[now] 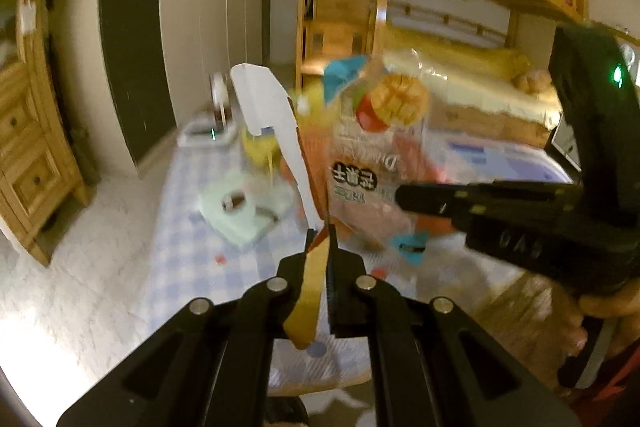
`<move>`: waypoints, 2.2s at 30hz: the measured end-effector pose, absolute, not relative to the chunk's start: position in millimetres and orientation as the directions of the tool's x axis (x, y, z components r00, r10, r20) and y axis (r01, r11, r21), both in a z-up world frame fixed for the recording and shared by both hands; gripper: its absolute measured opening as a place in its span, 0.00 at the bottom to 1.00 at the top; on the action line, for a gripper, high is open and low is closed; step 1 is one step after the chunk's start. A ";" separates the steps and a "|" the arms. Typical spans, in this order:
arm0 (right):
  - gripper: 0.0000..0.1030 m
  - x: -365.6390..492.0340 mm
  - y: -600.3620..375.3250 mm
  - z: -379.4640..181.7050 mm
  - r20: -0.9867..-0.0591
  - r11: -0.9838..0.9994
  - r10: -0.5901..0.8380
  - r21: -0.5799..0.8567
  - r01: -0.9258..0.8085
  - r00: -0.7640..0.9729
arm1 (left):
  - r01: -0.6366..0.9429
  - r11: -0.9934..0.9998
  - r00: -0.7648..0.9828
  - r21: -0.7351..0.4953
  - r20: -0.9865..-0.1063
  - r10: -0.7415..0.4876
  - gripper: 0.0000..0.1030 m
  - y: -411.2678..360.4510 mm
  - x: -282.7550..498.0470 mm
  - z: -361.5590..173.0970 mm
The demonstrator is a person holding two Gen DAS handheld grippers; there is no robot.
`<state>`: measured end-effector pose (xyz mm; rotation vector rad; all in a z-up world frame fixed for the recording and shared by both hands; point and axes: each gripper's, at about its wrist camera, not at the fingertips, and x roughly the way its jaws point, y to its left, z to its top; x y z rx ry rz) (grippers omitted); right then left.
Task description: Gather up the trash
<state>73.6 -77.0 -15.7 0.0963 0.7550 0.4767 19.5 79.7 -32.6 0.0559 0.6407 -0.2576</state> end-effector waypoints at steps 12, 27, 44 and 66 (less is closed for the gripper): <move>0.09 36.7 -167.8 35.4 -0.577 0.965 0.261 0.165 -0.202 0.774 | 0.444 0.896 0.760 0.018 -0.537 -0.366 0.02 -12.3 7.3 3.6; 0.09 7.4 -346.5 -11.2 -0.660 0.951 -0.121 0.136 0.276 0.741 | 0.746 0.666 0.501 -0.004 -0.656 -0.565 0.02 -200.1 63.2 -44.3; 0.10 57.0 -437.7 -101.4 -0.776 0.896 -0.150 0.154 0.416 0.612 | 0.794 0.608 0.431 -0.004 -0.702 -0.567 0.38 -296.8 119.8 -80.7; 0.41 9.7 -349.7 -17.1 -0.700 0.947 0.026 0.246 0.206 0.713 | 0.586 0.810 0.615 -0.030 -0.635 -0.468 0.44 -134.6 65.1 -22.3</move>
